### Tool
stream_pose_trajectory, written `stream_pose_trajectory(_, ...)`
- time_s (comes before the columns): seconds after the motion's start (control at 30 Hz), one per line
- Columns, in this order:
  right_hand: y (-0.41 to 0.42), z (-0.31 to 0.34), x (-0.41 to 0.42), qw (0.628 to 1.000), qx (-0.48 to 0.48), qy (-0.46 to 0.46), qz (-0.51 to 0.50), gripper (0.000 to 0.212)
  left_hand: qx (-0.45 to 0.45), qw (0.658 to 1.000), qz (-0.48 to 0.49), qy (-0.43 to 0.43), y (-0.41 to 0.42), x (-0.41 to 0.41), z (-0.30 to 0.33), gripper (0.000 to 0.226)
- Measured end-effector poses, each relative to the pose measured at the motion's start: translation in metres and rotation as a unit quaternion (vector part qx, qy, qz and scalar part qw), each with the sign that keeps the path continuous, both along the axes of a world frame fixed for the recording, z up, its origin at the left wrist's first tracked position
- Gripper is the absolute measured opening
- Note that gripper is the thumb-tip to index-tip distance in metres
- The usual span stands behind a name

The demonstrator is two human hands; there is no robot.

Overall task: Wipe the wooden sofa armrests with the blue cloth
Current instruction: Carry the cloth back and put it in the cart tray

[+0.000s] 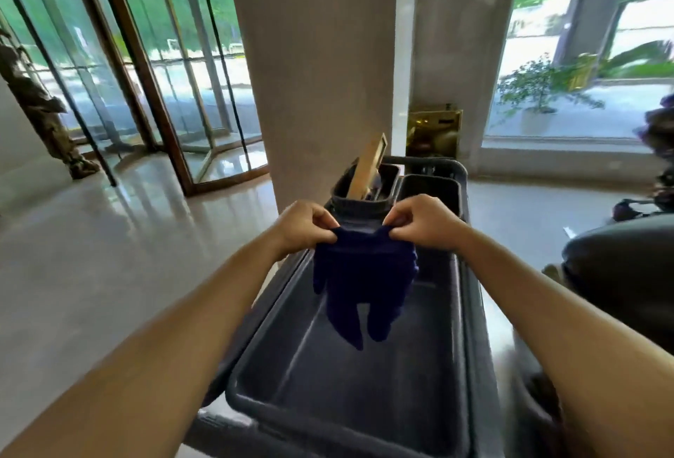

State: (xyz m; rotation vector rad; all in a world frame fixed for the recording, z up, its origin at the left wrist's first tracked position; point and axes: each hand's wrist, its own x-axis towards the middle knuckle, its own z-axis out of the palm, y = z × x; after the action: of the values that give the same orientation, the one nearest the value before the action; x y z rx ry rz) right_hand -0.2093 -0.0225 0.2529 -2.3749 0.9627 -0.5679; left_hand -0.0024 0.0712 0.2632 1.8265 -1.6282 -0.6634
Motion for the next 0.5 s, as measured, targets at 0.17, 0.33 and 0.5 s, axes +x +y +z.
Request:
stream_pose_trajectory(0.17,0.006,-0.037,0.011,0.995,0.039,0.034,-0.085,0.016,0.033,0.997,-0.074,0.004,-0.027,0.023,-0.039,0.015)
stream_pose_trajectory(0.33,0.008,-0.083,0.015,0.984,0.085,0.055,-0.144,0.016,0.076,0.990,-0.114,0.017,-0.050,0.032,-0.091,0.016)
stream_pose_trajectory(0.5,0.009,-0.141,0.017,0.970,0.147,0.075,-0.176,0.015,0.127,0.984,-0.122,0.029,-0.061,0.034,-0.150,0.014)
